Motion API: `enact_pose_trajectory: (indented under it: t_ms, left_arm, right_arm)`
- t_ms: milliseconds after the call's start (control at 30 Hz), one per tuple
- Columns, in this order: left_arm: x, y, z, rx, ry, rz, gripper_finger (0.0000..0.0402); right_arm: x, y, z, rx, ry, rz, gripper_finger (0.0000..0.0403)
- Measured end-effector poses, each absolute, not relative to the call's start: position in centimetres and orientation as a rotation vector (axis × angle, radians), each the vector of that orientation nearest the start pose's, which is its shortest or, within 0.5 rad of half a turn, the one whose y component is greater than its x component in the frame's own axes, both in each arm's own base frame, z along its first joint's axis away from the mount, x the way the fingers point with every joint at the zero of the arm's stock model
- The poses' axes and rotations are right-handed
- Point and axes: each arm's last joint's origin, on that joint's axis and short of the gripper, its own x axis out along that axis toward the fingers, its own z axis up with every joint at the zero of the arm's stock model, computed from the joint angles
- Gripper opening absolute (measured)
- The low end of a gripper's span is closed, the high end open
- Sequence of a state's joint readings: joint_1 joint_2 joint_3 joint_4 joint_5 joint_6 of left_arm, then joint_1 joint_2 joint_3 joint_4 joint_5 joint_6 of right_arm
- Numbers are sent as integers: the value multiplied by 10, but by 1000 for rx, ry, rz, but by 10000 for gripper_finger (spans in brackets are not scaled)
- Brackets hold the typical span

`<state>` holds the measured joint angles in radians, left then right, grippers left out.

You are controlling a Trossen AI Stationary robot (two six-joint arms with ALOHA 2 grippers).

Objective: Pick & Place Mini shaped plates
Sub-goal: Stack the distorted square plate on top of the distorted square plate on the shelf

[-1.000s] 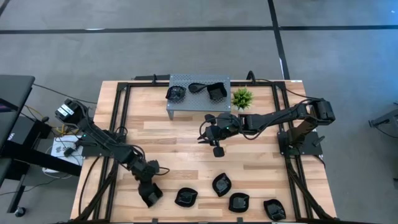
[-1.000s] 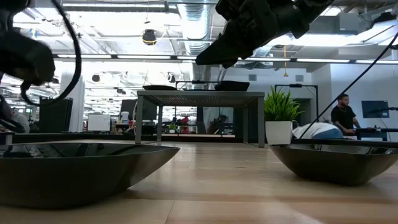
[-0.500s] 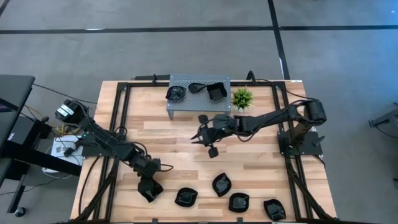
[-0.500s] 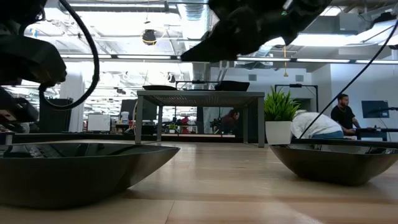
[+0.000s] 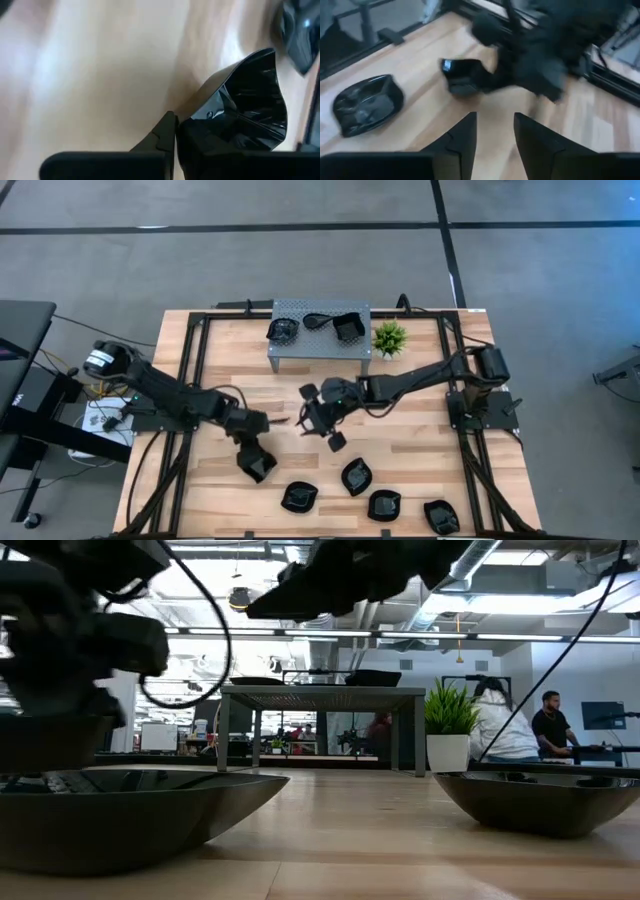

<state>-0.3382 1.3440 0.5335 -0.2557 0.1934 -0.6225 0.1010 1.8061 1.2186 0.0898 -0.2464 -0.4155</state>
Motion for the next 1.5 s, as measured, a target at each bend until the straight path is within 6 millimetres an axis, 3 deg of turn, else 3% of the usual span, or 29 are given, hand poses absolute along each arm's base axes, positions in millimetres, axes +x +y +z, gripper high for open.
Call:
enact_pose_trajectory:
  t_ms: [267, 500, 867, 1100, 1500]
  left_arm:
    - [220, -33, 151, -593, 1045, -53, 18]
    - [229, -14, 155, -643, 949, -4, 19]
    - [234, -12, 161, -747, 940, -71, 20]
    - [235, -12, 164, -744, 930, -76, 20]
    - [239, -9, 166, -770, 887, -65, 20]
  right_arm:
    - [405, 75, 211, -528, 365, 557, 132]
    - [425, 74, 204, -524, 426, 559, 130]
    - [441, 74, 197, -517, 477, 562, 122]
    - [441, 73, 197, -536, 480, 568, 119]
    - [441, 66, 199, -542, 499, 569, 35]
